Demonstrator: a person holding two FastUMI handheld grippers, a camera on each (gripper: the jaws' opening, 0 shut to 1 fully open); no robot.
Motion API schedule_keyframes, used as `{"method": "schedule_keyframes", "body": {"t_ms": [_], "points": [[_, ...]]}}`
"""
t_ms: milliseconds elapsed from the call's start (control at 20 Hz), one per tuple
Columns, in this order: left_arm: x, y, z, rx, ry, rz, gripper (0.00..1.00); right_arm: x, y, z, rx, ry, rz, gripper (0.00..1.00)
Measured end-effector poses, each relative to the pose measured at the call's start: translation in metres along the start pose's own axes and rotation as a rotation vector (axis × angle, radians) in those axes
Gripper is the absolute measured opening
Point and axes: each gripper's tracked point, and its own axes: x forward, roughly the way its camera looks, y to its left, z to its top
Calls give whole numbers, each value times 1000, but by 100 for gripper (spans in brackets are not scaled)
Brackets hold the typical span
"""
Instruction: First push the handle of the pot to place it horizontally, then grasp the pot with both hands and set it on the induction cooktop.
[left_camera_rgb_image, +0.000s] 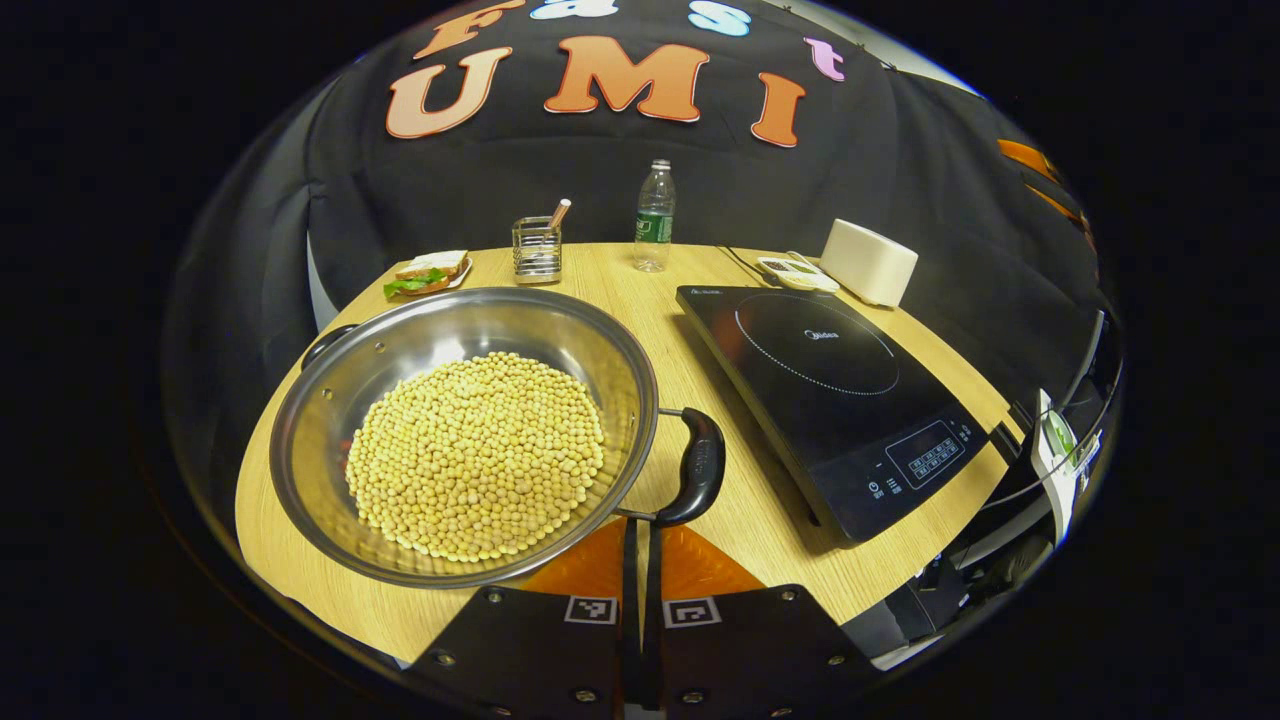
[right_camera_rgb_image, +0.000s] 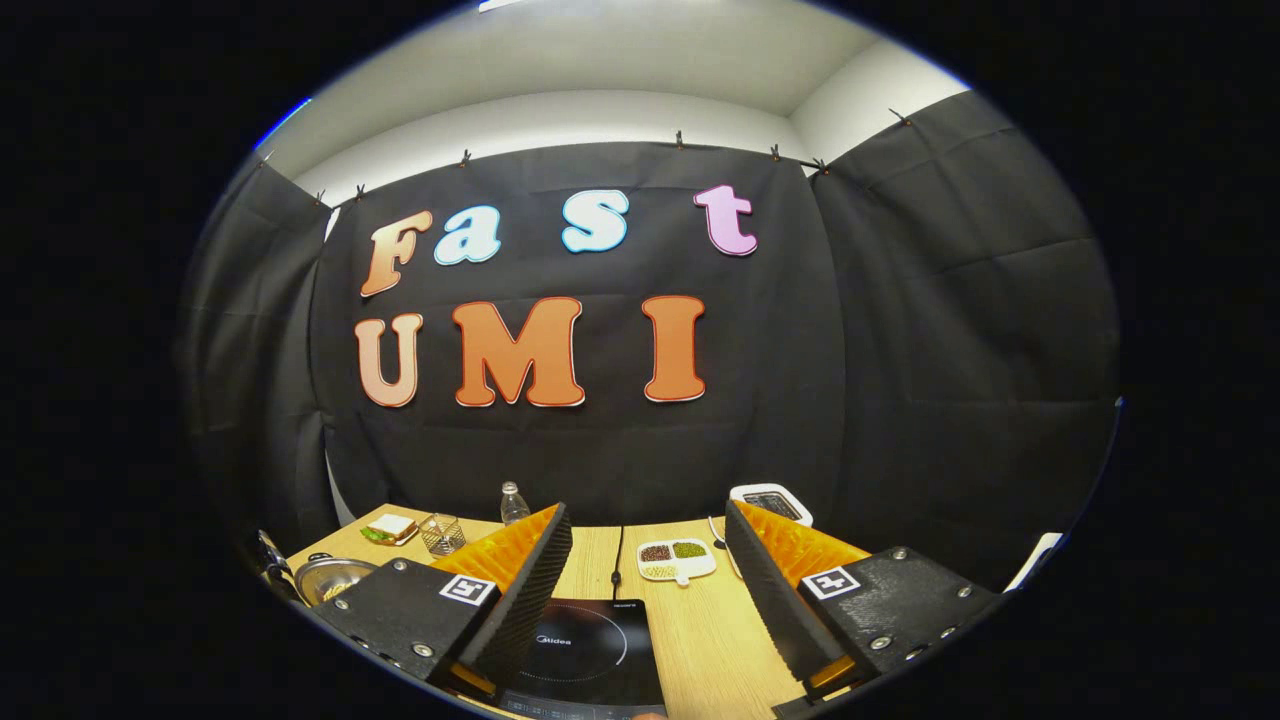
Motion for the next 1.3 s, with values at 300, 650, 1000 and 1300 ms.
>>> {"method": "schedule_keyframes", "body": {"t_ms": [300,650,1000,1300], "points": [[14,-8,11,-53,-14,-25,2,3,-6,-4,-5,2,-7,96],[34,-12,28,-68,-38,18,2,12,-12,-14,9,25,-16,96],[51,-13,42,-110,-45,35,2,12,-21,-16,11,24,-41,96],[66,-13,53,-112,-47,54,2,15,-24,-22,13,35,-45,96]]}}
